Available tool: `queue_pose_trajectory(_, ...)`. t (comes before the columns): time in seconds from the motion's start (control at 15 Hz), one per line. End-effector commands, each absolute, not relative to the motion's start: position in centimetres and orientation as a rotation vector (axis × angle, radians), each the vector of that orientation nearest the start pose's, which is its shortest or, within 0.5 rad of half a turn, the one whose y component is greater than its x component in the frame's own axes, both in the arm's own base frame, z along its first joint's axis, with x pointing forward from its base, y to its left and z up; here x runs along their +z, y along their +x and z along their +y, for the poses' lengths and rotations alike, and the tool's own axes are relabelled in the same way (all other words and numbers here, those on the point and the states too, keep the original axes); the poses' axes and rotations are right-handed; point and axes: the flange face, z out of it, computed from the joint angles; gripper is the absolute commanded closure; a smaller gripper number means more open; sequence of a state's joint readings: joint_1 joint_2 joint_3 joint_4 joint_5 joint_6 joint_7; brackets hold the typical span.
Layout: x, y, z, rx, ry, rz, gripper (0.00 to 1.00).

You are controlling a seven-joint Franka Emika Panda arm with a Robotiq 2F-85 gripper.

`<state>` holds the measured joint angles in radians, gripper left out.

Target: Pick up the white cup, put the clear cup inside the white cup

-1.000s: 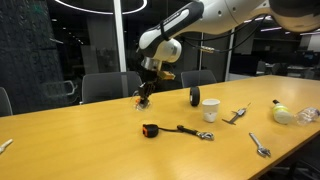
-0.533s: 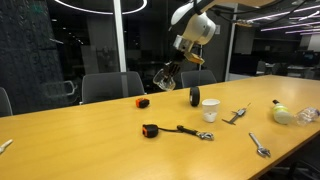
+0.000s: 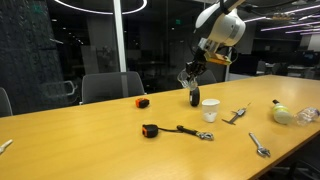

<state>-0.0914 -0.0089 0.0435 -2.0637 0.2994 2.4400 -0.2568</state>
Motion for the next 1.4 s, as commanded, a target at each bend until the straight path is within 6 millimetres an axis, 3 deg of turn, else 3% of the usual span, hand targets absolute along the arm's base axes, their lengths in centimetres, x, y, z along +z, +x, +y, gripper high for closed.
queue_pose_trajectory(0.0,47.8,55.3,-3.5,-0.706,-2.938,-0.002,0.83)
queue_pose_trajectory(0.2,47.0,54.0,-4.2,-0.752,-2.943,-0.031,0.83)
queue_pose_trajectory(0.67,45.2,52.5,-5.8,-0.821,-2.957,0.438,0.84)
queue_pose_trajectory(1.33,45.3,51.3,-6.7,-0.828,-3.017,0.681,0.84)
